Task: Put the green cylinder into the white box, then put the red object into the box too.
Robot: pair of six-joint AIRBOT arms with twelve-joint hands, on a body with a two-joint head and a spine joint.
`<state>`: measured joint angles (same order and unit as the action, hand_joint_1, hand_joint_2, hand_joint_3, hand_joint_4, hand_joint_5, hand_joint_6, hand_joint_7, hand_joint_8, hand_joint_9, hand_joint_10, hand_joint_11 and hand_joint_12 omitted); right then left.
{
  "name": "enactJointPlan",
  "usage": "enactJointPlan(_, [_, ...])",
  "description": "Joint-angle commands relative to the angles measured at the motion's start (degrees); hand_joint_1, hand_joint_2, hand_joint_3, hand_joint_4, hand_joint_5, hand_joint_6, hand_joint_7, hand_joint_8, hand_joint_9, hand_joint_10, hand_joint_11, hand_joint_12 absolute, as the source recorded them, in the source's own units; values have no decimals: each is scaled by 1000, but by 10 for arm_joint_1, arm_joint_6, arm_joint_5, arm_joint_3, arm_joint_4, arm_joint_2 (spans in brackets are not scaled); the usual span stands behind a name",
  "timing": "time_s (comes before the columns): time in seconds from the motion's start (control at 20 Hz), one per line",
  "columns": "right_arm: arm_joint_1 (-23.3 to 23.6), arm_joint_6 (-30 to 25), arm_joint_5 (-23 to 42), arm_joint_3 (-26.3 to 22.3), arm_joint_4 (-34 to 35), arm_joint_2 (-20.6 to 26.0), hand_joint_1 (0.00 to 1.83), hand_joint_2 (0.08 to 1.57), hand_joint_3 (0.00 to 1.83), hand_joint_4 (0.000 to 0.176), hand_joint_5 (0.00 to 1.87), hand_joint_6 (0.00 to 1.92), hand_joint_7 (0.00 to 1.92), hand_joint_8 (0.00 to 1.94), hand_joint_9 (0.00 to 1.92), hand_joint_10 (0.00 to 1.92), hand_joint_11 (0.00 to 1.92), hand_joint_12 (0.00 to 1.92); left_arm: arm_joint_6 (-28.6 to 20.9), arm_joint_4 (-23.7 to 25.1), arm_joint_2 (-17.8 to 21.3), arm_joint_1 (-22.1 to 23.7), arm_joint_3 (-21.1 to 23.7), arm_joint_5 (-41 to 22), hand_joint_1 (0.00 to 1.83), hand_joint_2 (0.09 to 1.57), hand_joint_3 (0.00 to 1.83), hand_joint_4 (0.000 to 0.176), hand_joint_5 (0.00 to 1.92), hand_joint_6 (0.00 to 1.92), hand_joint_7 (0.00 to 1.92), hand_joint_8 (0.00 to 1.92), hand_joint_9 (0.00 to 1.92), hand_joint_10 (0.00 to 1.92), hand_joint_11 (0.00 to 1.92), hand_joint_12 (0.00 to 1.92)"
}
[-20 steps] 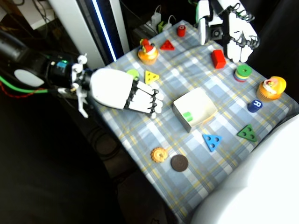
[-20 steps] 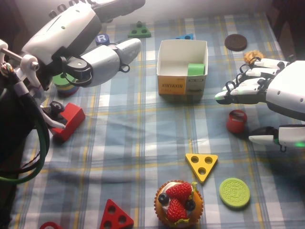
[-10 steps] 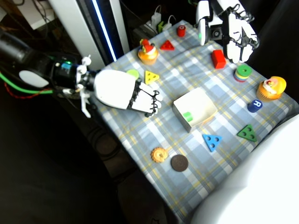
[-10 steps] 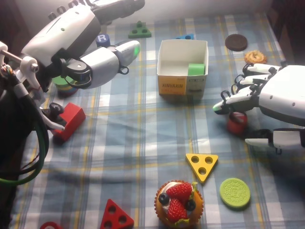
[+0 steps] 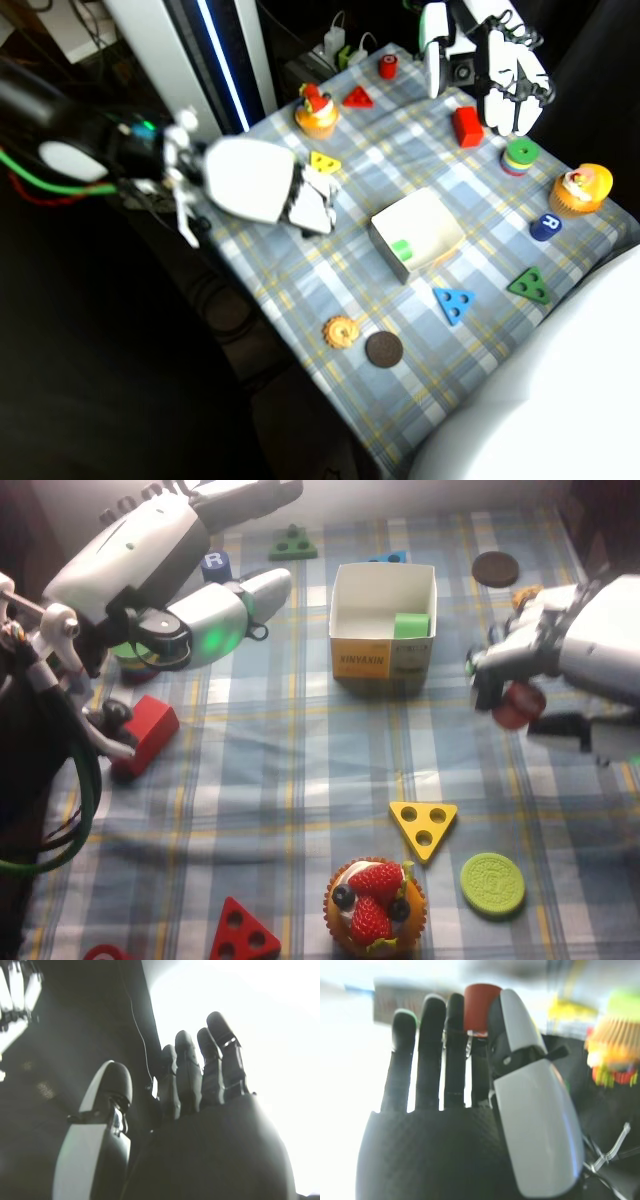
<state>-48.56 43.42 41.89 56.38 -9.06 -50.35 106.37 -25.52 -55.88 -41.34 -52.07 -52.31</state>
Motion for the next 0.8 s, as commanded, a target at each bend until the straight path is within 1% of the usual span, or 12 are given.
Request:
enactJointPlan(0.0, [12, -14, 99, 2, 3, 2, 1162, 1255, 0, 0, 718, 1274, 759, 1531, 555, 1698, 482, 1921, -4, 13, 3, 1, 0, -70, 612, 1391, 1, 0, 370, 2, 352, 0, 0, 554, 0, 880])
enactJointPlan(0.05, [20, -21, 116, 3, 3, 6, 1157, 1246, 0, 0, 735, 1284, 770, 1472, 559, 1650, 456, 1921, -4, 6, 3, -5, 1, -75, 595, 1392, 1, 2, 374, 3, 356, 2, 0, 549, 0, 898])
enactJointPlan(0.15, [59, -21, 120, 15, -8, 0, 1163, 1257, 2, 0, 674, 1325, 792, 1483, 573, 1612, 420, 1921, -4, -7, 5, -22, 7, -87, 490, 1402, 3, 27, 346, 3, 334, 3, 0, 548, 0, 1054])
enactJointPlan(0.2, [74, -21, 114, 22, -13, -6, 1175, 1253, 0, 0, 684, 1293, 800, 1494, 586, 1664, 476, 1921, -4, -10, 5, -27, 8, -89, 476, 1398, 1, 28, 352, 6, 331, 3, 0, 544, 0, 1062])
enactJointPlan(0.25, [99, -21, 103, 33, -18, -18, 1168, 1260, 1, 0, 669, 1316, 790, 1510, 625, 1677, 551, 1921, -4, -15, 6, -31, 8, -90, 508, 1395, 0, 0, 379, 15, 363, 11, 0, 609, 0, 1165])
enactJointPlan(0.35, [133, -21, 79, 60, -21, -43, 1153, 1268, 2, 0, 629, 1421, 793, 1455, 624, 1597, 457, 1921, -4, -24, 4, -38, 9, -94, 521, 1388, 0, 0, 387, 12, 372, 5, 0, 599, 0, 1178])
enactJointPlan(0.4, [158, -21, 57, 86, -22, -70, 1156, 1277, 0, 0, 626, 1389, 774, 1514, 627, 1613, 545, 1921, -8, -28, 4, -43, 9, -95, 523, 1381, 0, 8, 375, 4, 365, 1, 0, 602, 0, 1258])
enactJointPlan(0.5, [171, -21, 42, 100, -24, -86, 1160, 1270, 0, 0, 645, 1373, 780, 1497, 626, 1607, 541, 1921, -14, -29, 3, -45, 9, -95, 534, 1380, 0, 8, 375, 3, 363, 0, 0, 594, 0, 1275])
enactJointPlan(0.55, [184, -21, 24, 116, -24, -105, 1280, 1265, 6, 0, 628, 1387, 746, 1436, 647, 1663, 479, 1921, -19, -29, 2, -46, 9, -95, 492, 1388, 0, 39, 347, 3, 308, 2, 14, 434, 0, 1036])
enactJointPlan(0.65, [194, -21, -13, 149, -24, -141, 1314, 1268, 2, 0, 605, 1386, 735, 1441, 666, 1672, 439, 1921, -22, -31, -1, -48, 8, -96, 420, 1397, 1, 47, 338, 1, 283, 1, 35, 291, 0, 656])
enactJointPlan(0.7, [196, -21, -26, 158, -24, -150, 1207, 1261, 0, 0, 643, 1335, 789, 1476, 629, 1559, 444, 1921, -22, -31, -2, -49, 8, -97, 437, 1398, 0, 41, 344, 3, 288, 2, 55, 276, 0, 626])
enactJointPlan(0.75, [198, -21, -43, 173, -21, -166, 1185, 1257, 0, 0, 633, 1349, 816, 1429, 554, 1442, 286, 1921, -22, -31, -2, -49, 8, -98, 447, 1394, 0, 50, 345, 3, 284, 0, 61, 253, 0, 573])
